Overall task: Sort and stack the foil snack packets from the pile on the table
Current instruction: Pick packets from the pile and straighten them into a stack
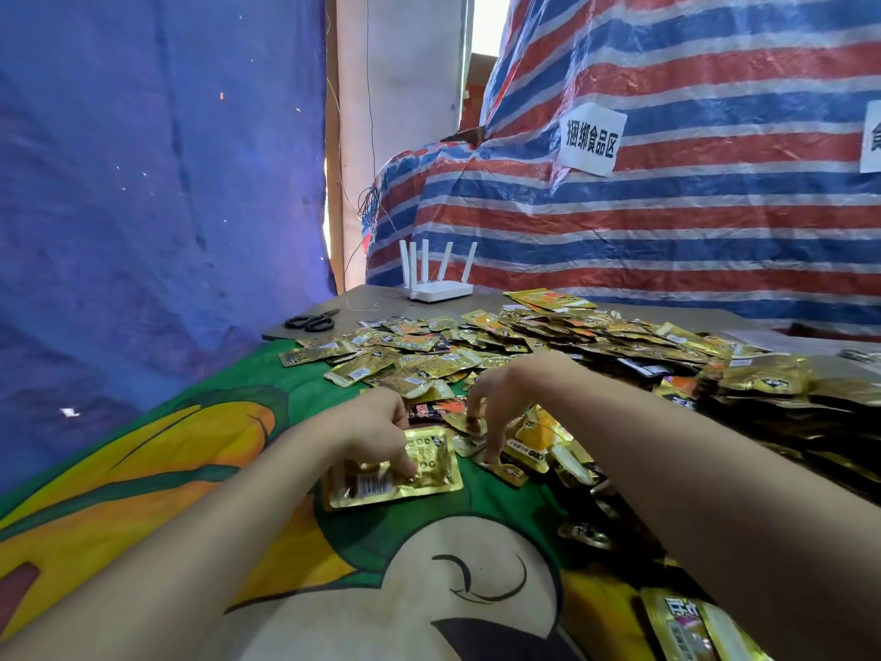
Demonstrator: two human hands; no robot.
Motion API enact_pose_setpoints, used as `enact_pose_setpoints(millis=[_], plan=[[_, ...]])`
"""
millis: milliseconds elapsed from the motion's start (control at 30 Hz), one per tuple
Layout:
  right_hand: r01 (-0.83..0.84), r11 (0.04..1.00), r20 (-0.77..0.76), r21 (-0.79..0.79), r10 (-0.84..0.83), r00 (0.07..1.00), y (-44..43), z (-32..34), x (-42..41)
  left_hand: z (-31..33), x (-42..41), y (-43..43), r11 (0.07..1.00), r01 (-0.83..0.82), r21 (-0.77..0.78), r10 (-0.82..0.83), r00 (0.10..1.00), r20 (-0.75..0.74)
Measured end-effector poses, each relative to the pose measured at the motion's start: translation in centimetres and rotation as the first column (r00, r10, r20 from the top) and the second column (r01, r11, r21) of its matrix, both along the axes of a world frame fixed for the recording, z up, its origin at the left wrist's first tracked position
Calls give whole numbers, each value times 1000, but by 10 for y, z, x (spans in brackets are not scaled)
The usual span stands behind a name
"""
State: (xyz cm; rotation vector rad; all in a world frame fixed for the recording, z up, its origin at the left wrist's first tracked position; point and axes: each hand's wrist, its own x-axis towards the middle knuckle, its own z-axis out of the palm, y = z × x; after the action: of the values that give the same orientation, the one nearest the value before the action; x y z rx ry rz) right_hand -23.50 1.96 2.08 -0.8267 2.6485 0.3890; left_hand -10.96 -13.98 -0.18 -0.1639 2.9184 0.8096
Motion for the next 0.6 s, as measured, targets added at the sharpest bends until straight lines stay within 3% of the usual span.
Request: enact_pose_setpoints(millis=[200,367,600], plan=[[-36,982,-3,-187,36,999,17,-2,8,-9,6,-11,970,-140,200,162,982,-97],[31,992,139,-123,-13,990,28,1,16,-11,8,-15,945,-196,260,235,964,-127],[-58,992,21,-113,61,998,25,3,24,-16,10,-17,929,-210,304,249,964,-97]])
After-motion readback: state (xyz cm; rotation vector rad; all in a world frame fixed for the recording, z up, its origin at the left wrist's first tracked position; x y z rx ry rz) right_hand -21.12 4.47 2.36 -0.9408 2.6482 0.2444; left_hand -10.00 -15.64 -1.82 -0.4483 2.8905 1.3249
